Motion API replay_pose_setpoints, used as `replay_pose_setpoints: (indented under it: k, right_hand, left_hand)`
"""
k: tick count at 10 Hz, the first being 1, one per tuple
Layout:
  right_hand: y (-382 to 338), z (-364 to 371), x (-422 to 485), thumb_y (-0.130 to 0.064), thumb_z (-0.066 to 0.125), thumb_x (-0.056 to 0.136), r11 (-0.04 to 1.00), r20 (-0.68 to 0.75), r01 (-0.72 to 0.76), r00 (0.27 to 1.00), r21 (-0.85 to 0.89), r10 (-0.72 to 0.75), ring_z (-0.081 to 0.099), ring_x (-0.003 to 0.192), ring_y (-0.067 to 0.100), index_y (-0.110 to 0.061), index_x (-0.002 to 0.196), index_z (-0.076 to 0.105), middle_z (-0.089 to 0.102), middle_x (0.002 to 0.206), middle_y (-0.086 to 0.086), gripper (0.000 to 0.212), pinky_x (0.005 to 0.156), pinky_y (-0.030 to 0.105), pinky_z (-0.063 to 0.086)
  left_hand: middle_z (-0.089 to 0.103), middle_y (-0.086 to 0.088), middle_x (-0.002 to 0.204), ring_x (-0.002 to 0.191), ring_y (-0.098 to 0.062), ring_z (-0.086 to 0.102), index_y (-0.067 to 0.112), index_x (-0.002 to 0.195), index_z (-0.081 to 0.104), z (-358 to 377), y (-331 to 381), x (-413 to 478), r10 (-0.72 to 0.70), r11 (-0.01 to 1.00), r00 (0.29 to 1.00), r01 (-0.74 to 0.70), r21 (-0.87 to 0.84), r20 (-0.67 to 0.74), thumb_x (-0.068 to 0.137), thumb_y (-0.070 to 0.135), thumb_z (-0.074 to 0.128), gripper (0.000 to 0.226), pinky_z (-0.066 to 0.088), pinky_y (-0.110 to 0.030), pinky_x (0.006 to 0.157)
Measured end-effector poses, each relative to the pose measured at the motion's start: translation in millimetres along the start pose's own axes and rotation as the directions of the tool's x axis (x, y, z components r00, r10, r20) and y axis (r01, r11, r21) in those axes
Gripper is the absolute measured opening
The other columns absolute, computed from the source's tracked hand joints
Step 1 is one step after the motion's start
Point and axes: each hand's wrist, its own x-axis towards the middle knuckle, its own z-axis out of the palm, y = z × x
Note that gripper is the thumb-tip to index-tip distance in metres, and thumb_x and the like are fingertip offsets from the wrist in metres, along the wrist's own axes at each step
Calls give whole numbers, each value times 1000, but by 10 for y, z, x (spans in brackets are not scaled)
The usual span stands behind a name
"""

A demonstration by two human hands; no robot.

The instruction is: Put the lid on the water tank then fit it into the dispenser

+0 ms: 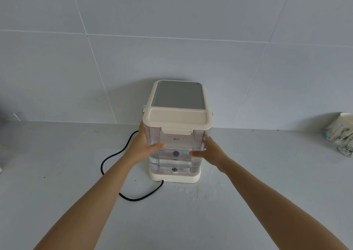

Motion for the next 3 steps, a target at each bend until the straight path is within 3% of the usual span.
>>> replay_pose_setpoints:
  k: [1,2,3]
  right_hand:
    - [-35,-55,-84,-17,75,68,999,-14,24,1000,-26,-24,44,111,19,-16,134,26,46,123,-1,82,92,30,38]
    - [-156,-174,-138,-20,77,67,994,-42,103,994,-43,-104,43,121,21,-18,137,16,41,122,-6,93,93,31,39]
    - [-327,-286,-235,-24,75,69,980,-68,166,982,-110,-175,30,134,20,-10,143,-6,28,146,0,111,105,31,31]
  left_hand:
    - [39,9,136,125,-8,36,15,147,0,52,17,-92,30,1000,996,-30,8,-85,78,12,69,98,32,-14,90]
    - [27,2,154,141,-14,27,20,147,-11,40,100,-142,58,998,988,-57,12,-141,76,26,71,108,28,-32,112]
    - [7,-2,160,146,-17,13,17,147,-12,26,303,-211,110,989,965,-82,126,-238,79,35,66,104,21,-38,118]
